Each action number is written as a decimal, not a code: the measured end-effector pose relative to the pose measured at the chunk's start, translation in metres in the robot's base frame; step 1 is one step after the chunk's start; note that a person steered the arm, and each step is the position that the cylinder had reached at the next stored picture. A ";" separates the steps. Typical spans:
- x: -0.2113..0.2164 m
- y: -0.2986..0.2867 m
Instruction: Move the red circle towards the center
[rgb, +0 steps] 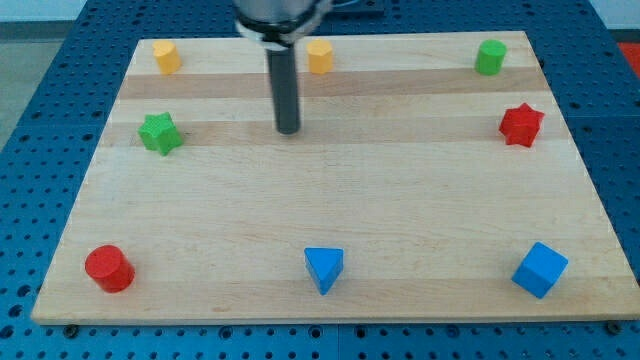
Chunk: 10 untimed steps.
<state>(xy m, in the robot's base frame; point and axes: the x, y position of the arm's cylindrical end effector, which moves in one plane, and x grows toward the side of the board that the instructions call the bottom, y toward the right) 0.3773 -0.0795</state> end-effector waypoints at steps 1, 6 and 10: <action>0.067 -0.049; 0.182 -0.224; 0.211 -0.158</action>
<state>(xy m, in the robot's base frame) 0.5879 -0.2379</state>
